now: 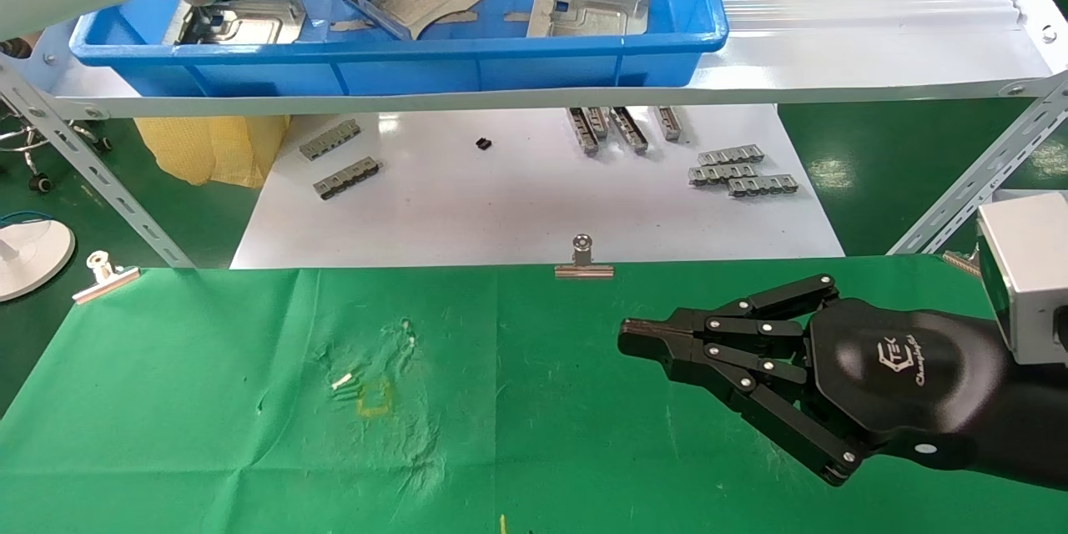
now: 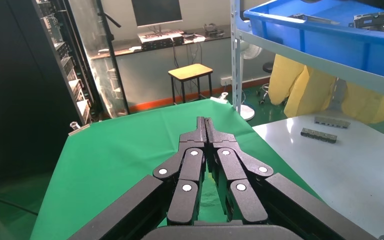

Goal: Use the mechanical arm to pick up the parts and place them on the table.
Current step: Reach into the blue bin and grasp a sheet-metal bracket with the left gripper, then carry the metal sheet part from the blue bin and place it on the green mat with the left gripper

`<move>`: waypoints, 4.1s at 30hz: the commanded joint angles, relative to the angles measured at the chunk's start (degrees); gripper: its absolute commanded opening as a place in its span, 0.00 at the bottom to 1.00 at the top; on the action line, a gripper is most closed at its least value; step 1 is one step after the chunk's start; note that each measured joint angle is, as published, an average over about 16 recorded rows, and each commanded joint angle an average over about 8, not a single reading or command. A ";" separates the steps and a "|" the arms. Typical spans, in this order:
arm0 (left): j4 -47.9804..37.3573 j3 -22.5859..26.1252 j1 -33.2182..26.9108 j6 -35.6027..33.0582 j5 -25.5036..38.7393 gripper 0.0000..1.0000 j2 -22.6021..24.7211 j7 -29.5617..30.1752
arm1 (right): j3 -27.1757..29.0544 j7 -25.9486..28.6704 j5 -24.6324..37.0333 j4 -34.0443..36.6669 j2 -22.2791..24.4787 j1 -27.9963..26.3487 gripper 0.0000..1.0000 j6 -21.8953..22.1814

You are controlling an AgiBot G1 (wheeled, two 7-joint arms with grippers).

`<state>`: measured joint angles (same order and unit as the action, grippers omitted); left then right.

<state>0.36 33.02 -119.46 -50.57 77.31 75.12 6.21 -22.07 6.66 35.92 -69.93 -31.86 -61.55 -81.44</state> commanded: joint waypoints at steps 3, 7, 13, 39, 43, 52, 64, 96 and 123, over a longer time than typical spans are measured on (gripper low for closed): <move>-0.87 0.84 -0.39 1.38 1.21 0.00 0.44 0.96 | 0.00 0.00 0.00 0.00 0.00 0.00 0.00 0.00; -0.94 1.46 -0.35 2.23 2.11 0.00 0.43 1.33 | 0.00 0.00 0.00 0.00 0.00 0.00 0.00 0.00; -0.76 2.06 -0.33 2.37 2.97 0.00 0.24 1.79 | 0.00 0.00 0.00 0.00 0.00 0.00 0.00 0.00; 1.56 0.92 -0.89 -0.60 1.31 0.00 -2.19 0.77 | 0.00 0.00 0.00 0.00 0.00 0.00 1.00 0.00; 3.22 -0.72 -1.19 -5.24 -1.13 0.00 -4.07 -2.06 | 0.00 0.00 0.00 0.00 0.00 0.00 1.00 0.00; 5.42 -3.43 -0.78 -22.52 -5.57 0.00 -9.28 -8.88 | 0.00 0.00 0.00 0.00 0.00 0.00 1.00 0.00; 12.71 -1.47 3.05 -41.40 -7.20 0.00 -16.12 -17.99 | 0.00 0.00 0.00 0.00 0.00 0.00 1.00 0.00; 9.13 20.44 17.88 -34.03 -2.72 1.00 -15.48 -41.41 | 0.00 0.00 0.00 0.00 0.00 0.00 1.00 0.00; -2.11 12.26 19.91 -41.22 -14.65 1.00 -16.49 -34.60 | 0.00 0.00 0.00 0.01 0.01 0.02 1.00 0.02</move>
<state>-1.35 46.01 -99.93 -91.65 63.72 58.82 -29.40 -22.07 6.66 35.92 -69.92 -31.85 -61.54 -81.43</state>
